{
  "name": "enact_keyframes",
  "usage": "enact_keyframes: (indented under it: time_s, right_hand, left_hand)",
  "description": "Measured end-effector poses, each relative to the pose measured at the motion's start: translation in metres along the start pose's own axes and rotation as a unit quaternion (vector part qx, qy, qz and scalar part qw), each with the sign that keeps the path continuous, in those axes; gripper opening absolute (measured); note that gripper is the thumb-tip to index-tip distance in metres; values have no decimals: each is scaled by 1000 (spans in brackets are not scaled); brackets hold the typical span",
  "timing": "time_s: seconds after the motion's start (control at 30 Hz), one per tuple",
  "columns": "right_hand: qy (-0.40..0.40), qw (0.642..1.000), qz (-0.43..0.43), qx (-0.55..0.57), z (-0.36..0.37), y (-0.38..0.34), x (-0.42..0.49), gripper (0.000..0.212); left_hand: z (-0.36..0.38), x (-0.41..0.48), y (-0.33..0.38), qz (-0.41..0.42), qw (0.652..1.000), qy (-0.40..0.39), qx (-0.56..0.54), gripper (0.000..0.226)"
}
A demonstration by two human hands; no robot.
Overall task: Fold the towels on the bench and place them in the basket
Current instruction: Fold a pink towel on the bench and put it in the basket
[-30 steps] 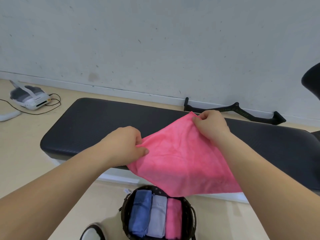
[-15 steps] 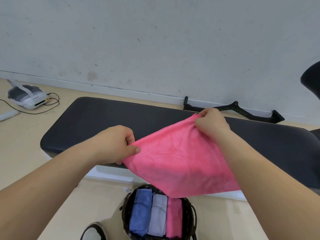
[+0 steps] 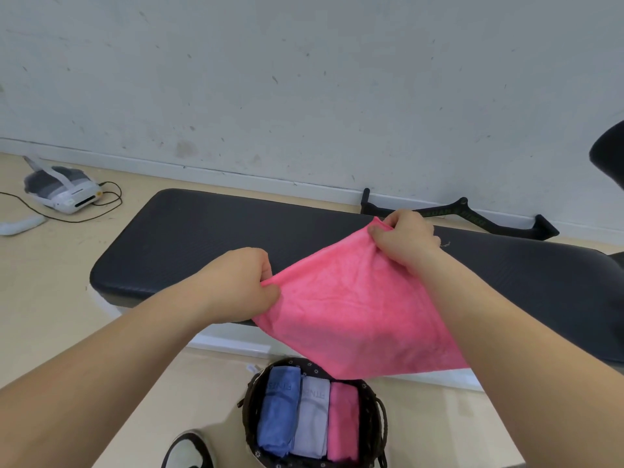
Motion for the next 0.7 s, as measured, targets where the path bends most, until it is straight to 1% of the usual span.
enact_keyframes:
  time_s: [0.07,0.13,0.23,0.27,0.3,0.33,0.37,0.47,0.53,0.63,0.7]
  right_hand:
    - [2,998,-20,54,-3,-1,-2,16]
    - [16,990,-39,137,-9,2,-4,10]
    - [13,978,-49,201,-27,11,-14,28]
    - [2,974,-44,221,-35,16,-18,25]
    - [-19,966,-35,254,-42,22,-23,14]
    - [-45,956,-20,288,-51,28,-31,10]
    - [-73,944,-1,321,-59,34,-40,10]
    - [-120,912,17,393,-87,47,-69,8]
    - [-149,893,14,424,-107,55,-85,14]
    - [-212,865,7,455,-131,67,-106,20]
    - [-222,841,11,494,-142,76,-113,23]
  left_hand:
    - [-1,-2,1,14,1000,13,-2,7]
    - [-4,-4,1,28,999,21,-31,5]
    - [-10,-7,2,37,994,26,-96,13]
    - [-13,-8,3,35,992,25,-118,13]
    - [-14,-9,4,32,989,24,-142,8]
    - [-16,-11,5,28,985,17,-171,3]
    - [-18,-14,6,26,979,2,-202,8]
    - [-23,-24,15,40,945,-65,-318,16]
    - [-27,-33,23,67,914,-93,-390,12]
    - [-33,-45,34,101,889,-114,-431,19]
    - [-36,-50,41,110,872,-115,-463,24]
Point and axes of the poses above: each hand's wrist, its own x-axis towards the middle knuckle, its own z-axis out of the palm, y = z × x, the point moved 2 cm from there along x, towards the middle knuckle, and after that the axes turned 1 degree about -z, right-handed, at the moved point
